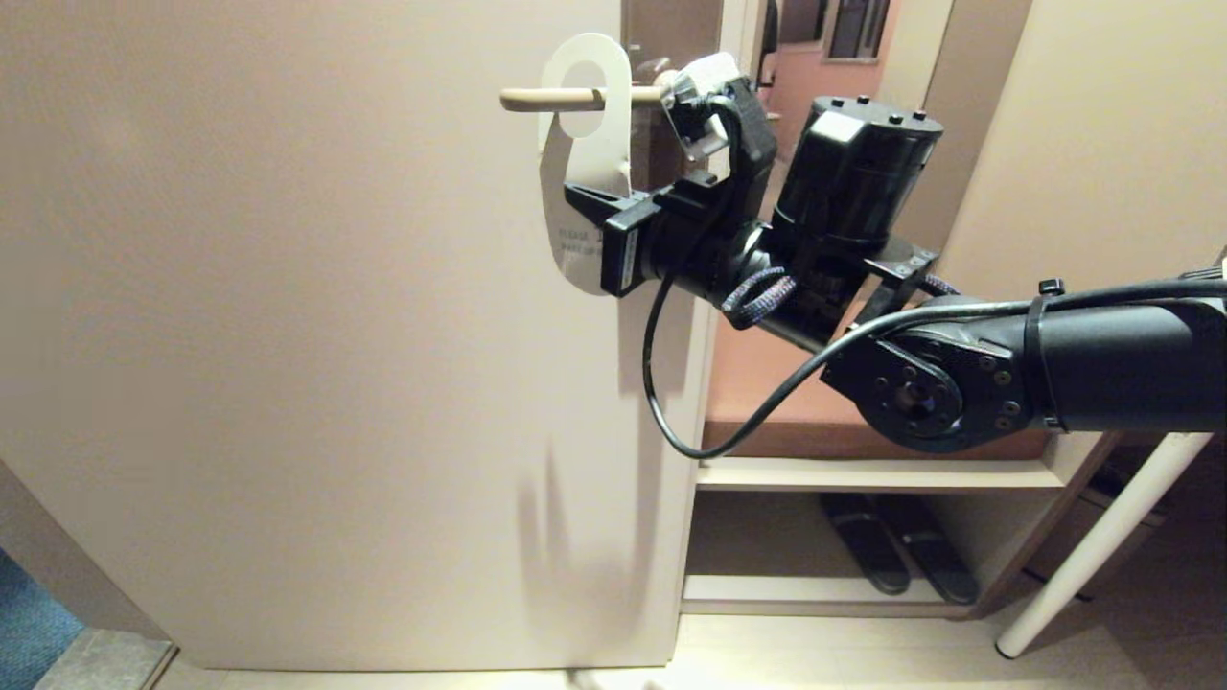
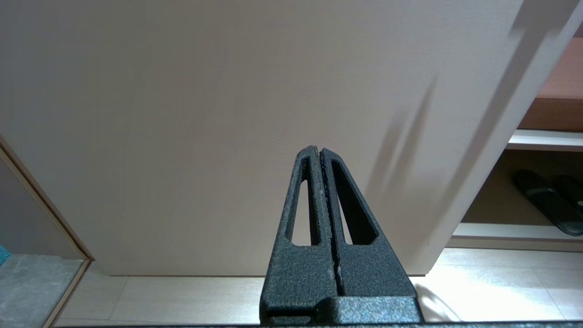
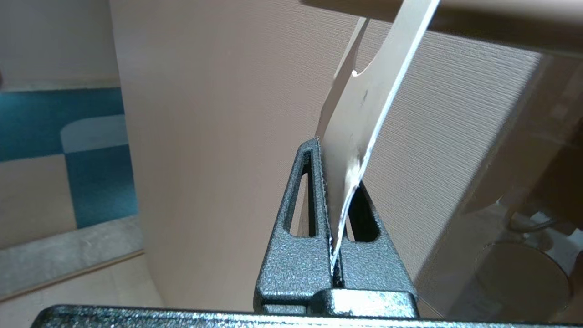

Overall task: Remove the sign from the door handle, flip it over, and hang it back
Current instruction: Take down the sign

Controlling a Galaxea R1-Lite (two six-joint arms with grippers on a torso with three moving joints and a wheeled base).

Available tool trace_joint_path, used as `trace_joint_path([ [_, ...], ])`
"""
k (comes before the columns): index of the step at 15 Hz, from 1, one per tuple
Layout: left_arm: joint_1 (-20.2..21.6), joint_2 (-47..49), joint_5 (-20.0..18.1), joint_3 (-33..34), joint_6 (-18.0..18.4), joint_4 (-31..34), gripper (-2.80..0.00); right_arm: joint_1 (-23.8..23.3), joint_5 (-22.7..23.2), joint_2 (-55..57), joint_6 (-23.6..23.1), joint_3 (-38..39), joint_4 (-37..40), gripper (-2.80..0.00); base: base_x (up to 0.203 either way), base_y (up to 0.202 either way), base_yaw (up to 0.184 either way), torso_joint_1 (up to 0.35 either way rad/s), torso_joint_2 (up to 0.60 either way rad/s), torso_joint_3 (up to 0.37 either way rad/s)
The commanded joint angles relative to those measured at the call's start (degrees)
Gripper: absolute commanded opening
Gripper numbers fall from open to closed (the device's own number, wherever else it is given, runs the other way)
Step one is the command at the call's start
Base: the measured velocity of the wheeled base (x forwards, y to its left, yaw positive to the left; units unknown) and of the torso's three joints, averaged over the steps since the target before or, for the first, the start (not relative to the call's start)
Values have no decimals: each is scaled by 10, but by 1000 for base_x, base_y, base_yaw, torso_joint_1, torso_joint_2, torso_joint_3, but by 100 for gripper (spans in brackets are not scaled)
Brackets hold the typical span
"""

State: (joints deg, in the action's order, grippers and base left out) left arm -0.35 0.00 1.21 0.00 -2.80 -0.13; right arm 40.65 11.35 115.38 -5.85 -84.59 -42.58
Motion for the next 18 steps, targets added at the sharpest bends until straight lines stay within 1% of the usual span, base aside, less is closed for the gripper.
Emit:
trace_joint_path([
  [1, 0, 1, 0, 0, 0, 0, -280, 5, 1, 6, -9, -4, -3, -280, 0, 0, 0, 0, 0, 0],
  [4, 0, 1, 0, 0, 0, 0, -280, 18, -2, 22, -22, -38, -3, -280, 0, 0, 0, 0, 0, 0],
  [6, -1, 1, 0, 0, 0, 0, -280, 27, -19, 37, -38, -62, -3, -280, 0, 0, 0, 0, 0, 0],
  [8, 0, 1, 0, 0, 0, 0, -280, 29, -26, 45, -55, -66, -3, -280, 0, 0, 0, 0, 0, 0],
  [11, 0, 1, 0, 0, 0, 0, -280, 30, -26, 51, -59, -67, -4, -280, 0, 0, 0, 0, 0, 0],
  [14, 0, 1, 0, 0, 0, 0, -280, 30, -28, 59, -62, -65, -27, -280, 0, 0, 0, 0, 0, 0],
  [16, 0, 1, 0, 0, 0, 0, -280, 29, -27, 64, -71, -66, -28, -280, 0, 0, 0, 0, 0, 0],
  [18, 0, 1, 0, 0, 0, 0, -280, 30, -27, 69, -70, -73, -28, -280, 0, 0, 0, 0, 0, 0],
])
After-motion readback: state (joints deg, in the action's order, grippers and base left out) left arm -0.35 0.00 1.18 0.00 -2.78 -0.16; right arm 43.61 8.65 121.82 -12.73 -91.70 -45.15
